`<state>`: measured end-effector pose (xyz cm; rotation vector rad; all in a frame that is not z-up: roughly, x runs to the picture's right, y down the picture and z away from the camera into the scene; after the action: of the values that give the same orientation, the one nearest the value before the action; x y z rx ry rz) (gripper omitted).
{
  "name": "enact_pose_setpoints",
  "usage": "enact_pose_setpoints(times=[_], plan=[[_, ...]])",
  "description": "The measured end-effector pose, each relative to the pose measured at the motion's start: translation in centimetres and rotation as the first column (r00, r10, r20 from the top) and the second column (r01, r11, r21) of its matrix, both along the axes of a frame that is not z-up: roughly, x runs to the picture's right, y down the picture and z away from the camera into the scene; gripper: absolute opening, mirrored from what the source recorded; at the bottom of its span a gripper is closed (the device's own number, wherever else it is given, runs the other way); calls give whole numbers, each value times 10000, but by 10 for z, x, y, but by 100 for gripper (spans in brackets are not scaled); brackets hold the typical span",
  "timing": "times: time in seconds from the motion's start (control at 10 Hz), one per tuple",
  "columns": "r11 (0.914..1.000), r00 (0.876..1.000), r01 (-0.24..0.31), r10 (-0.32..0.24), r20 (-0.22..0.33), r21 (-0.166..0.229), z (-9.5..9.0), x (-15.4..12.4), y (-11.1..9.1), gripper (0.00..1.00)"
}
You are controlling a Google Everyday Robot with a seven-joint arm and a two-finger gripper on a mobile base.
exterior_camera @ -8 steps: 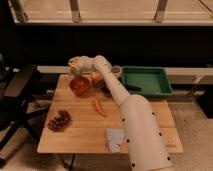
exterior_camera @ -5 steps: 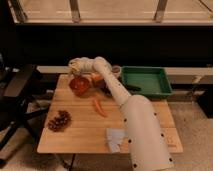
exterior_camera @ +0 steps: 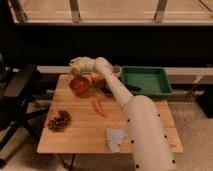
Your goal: Place banana in plastic cup
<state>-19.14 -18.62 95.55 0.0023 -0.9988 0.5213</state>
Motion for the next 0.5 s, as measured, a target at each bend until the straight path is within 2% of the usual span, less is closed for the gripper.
enact_pose_setpoints(times=[0.3,0.5], plan=[[9994,9998,-171,170,52,294,-4,3,-8,80],[9962,9992,-400,401,2,773,-12,7,-19,80]])
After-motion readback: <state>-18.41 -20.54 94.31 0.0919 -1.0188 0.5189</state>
